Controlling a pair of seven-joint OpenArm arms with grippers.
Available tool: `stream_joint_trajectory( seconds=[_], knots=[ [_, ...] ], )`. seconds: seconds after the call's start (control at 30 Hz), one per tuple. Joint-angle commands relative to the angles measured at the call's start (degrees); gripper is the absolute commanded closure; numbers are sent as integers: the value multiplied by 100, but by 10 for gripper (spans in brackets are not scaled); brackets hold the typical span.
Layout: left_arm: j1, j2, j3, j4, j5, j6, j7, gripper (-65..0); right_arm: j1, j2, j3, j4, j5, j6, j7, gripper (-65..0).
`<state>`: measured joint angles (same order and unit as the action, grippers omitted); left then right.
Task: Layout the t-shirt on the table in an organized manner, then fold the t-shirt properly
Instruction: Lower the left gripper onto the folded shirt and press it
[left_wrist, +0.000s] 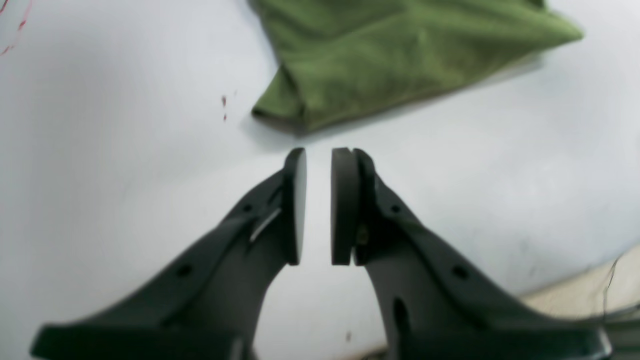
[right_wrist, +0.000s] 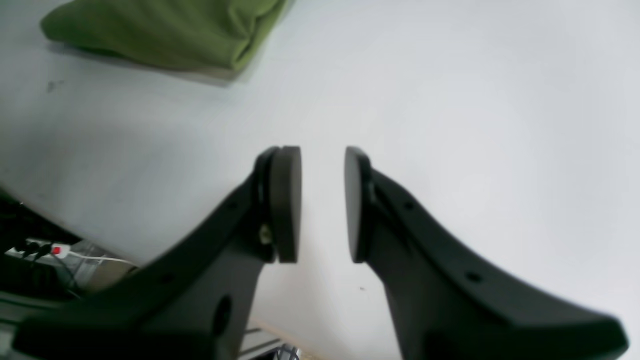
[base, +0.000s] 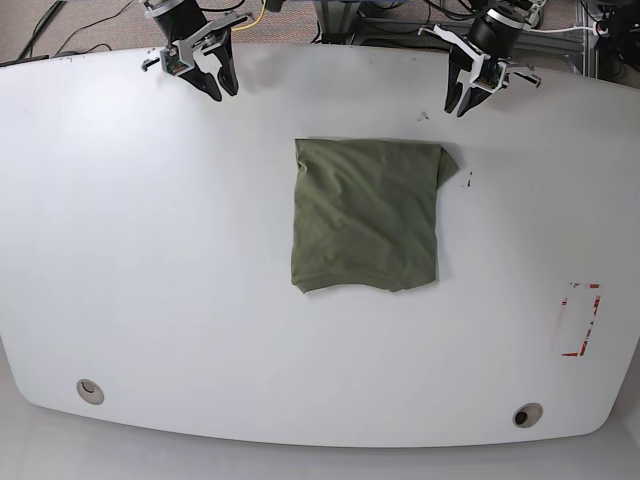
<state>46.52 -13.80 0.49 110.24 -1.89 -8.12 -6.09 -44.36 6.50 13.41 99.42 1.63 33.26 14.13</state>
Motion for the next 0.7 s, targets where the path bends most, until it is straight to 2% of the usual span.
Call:
stream_joint_trajectory(
  seconds=[0.0, 0.07, 0.23, 0.47, 0.67],
  knots=[
    [-454, -13, 87, 119, -185, 25, -134, -81, -8, 40, 26, 155, 88, 20, 183, -140],
    [-832, -13, 245, 102, -237, 25, 94, -81, 45, 40, 26, 173, 88, 20, 183, -140],
    [-1914, 136, 641, 102, -299, 52, 1158, -78, 124, 40, 52, 234, 88, 20, 147, -140],
    [-3180, 910, 861, -57, -202, 60, 2108, -78, 124, 40, 26, 269, 88, 20, 147, -140],
    [-3883, 1587, 1133, -804, 809, 60, 2354, -79, 177, 40, 26, 234, 97, 20, 42, -140]
  ],
)
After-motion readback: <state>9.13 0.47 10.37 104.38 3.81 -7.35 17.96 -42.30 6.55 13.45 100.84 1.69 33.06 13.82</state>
